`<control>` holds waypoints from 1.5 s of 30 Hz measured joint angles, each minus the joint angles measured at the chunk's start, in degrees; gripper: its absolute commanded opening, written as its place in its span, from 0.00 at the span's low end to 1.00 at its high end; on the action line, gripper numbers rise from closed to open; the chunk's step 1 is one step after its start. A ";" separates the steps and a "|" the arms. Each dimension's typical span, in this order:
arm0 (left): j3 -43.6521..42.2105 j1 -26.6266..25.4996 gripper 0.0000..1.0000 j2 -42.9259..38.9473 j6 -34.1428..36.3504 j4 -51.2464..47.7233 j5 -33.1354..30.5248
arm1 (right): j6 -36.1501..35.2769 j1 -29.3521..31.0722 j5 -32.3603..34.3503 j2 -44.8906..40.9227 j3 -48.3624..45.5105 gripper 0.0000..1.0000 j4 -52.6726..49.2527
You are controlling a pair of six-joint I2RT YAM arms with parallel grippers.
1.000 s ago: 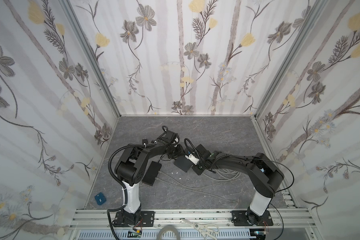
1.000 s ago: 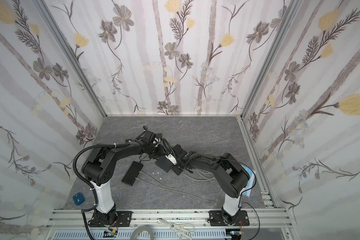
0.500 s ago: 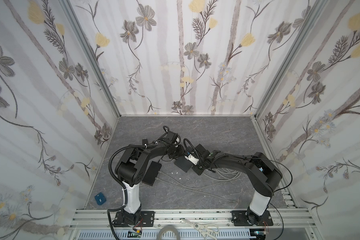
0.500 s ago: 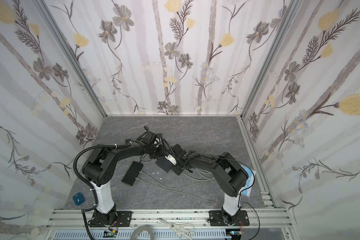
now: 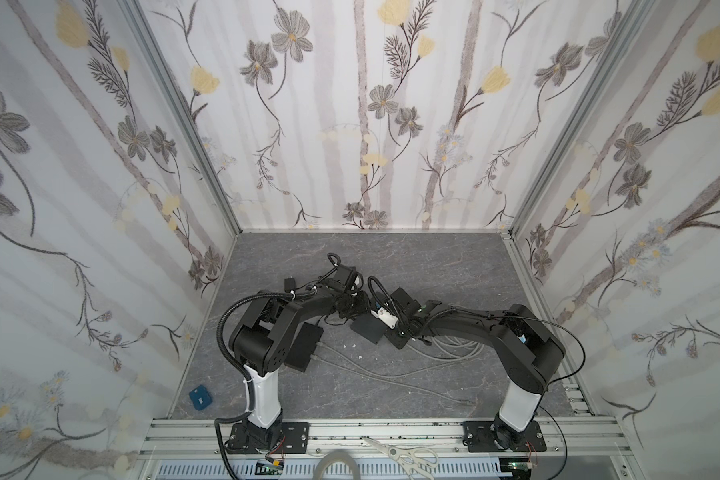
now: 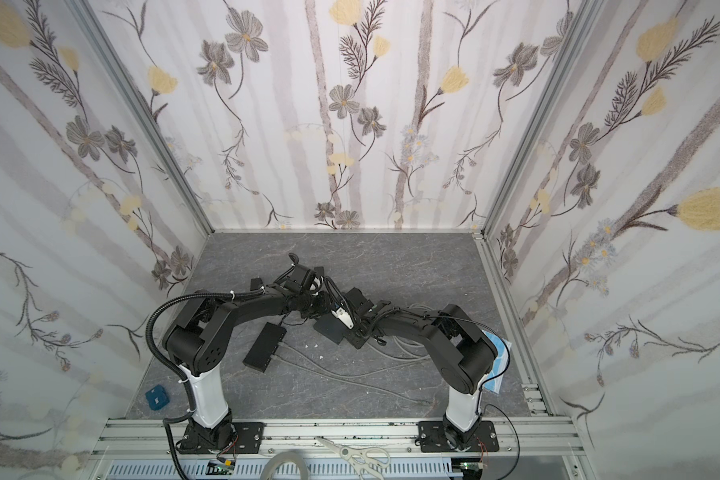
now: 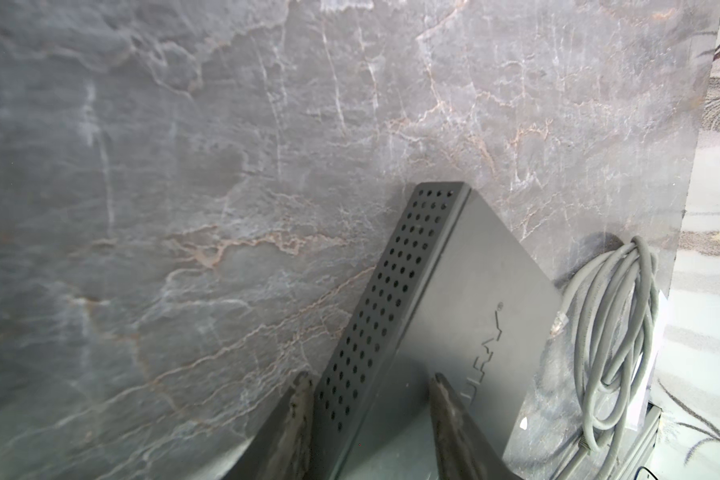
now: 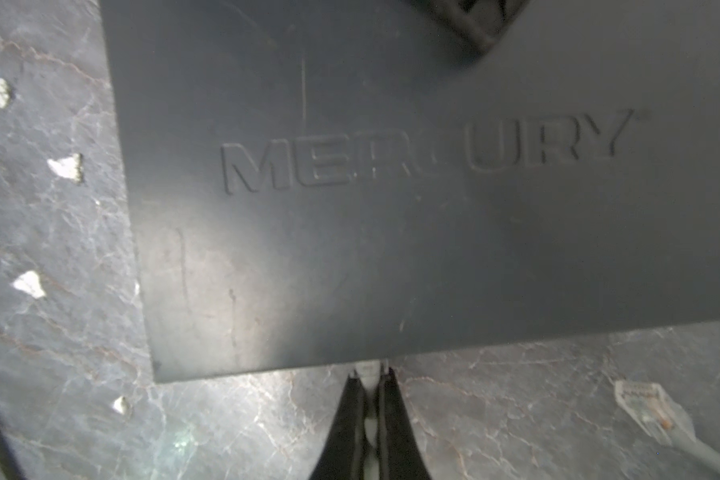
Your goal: Insert the plug into the switch port
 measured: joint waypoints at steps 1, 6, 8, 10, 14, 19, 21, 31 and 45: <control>0.00 0.00 0.46 0.00 0.00 0.15 -0.17 | -0.24 -0.04 0.09 0.20 0.50 0.00 -0.37; 0.11 -0.28 0.45 0.00 0.00 0.31 -0.85 | -0.26 -0.20 0.44 0.96 1.84 0.00 -1.86; 0.28 -0.59 0.45 0.02 0.02 0.17 -1.44 | -0.39 -0.22 0.48 1.36 2.54 0.00 -2.73; 0.46 -0.61 0.45 0.04 0.04 -0.09 -1.51 | -0.63 -0.22 0.46 1.73 3.39 0.00 -3.89; 0.81 -0.72 0.45 0.11 0.04 -0.68 -1.53 | -0.83 -0.20 0.50 2.03 4.44 0.00 -5.27; 1.18 -1.66 0.44 0.28 -0.33 -0.79 -2.38 | -0.76 -0.26 1.84 2.10 4.61 0.00 -6.19; 1.20 -1.99 0.44 0.35 -0.79 -0.68 -2.40 | -0.39 -0.26 2.32 1.99 4.59 0.00 -7.04; 0.94 -2.91 0.44 0.37 -2.54 0.09 -1.01 | 0.22 -0.15 1.18 -1.68 -1.22 0.00 -3.56; 0.15 -3.04 0.44 -0.07 -4.26 1.70 1.05 | 0.02 -0.66 -1.07 -2.29 -1.79 0.00 -4.57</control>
